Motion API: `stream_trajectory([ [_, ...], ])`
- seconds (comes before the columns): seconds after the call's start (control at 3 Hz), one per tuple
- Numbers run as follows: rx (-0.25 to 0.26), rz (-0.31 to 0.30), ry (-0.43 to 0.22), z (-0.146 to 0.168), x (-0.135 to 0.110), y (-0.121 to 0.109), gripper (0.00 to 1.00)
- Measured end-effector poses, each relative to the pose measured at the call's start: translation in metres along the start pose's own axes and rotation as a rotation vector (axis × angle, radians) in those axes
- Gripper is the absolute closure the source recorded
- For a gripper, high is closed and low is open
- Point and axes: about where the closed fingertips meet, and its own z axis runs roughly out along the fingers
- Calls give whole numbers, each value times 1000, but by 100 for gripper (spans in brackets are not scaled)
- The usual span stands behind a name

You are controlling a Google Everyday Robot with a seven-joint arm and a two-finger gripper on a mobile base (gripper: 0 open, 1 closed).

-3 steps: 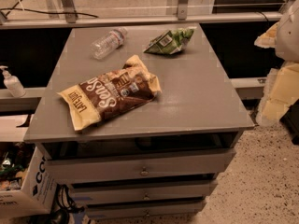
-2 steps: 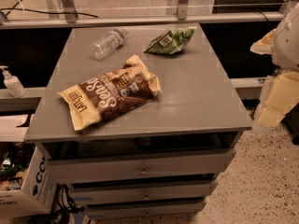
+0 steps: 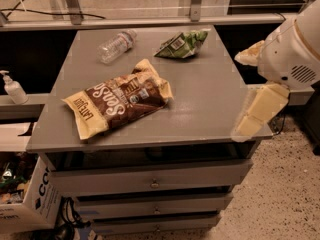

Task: Pick brown chip bag

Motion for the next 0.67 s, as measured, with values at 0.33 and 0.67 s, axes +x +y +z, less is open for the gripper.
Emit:
stream_trajectory([
  [0.33,-3,24,-147,25,-31,-13,0],
  [0.67,-12,17,-265,61,-66,-32,0],
])
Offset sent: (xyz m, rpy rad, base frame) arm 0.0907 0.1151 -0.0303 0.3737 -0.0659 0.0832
